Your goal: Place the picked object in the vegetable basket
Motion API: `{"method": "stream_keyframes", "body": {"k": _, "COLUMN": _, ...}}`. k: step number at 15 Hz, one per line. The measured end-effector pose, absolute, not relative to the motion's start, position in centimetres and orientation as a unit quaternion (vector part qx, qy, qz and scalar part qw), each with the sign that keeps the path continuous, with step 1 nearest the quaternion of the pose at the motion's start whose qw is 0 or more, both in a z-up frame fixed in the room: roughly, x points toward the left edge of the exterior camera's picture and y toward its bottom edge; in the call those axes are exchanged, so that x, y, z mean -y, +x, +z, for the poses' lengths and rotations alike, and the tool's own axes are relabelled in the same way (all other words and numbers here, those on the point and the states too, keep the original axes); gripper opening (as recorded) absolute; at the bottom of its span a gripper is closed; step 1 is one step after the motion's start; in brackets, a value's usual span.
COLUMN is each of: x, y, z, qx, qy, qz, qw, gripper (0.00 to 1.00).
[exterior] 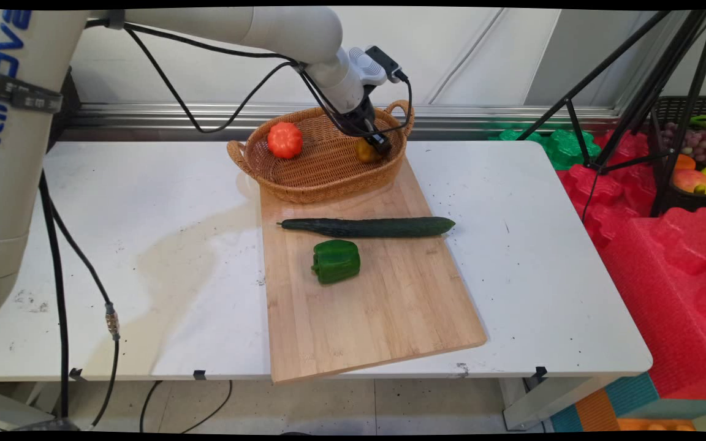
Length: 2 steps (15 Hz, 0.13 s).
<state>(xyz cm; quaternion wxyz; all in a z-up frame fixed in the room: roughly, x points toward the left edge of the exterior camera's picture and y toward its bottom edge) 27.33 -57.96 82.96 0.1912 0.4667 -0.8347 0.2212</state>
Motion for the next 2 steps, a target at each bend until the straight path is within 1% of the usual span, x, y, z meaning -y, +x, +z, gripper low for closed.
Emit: {"method": "stream_keyframes", "body": {"k": 2, "x": 58.08, "y": 27.40, "z": 82.99, "qx": 0.835, "qy": 0.466, "qz": 0.222, "qw": 0.191, "gripper": 1.00}}
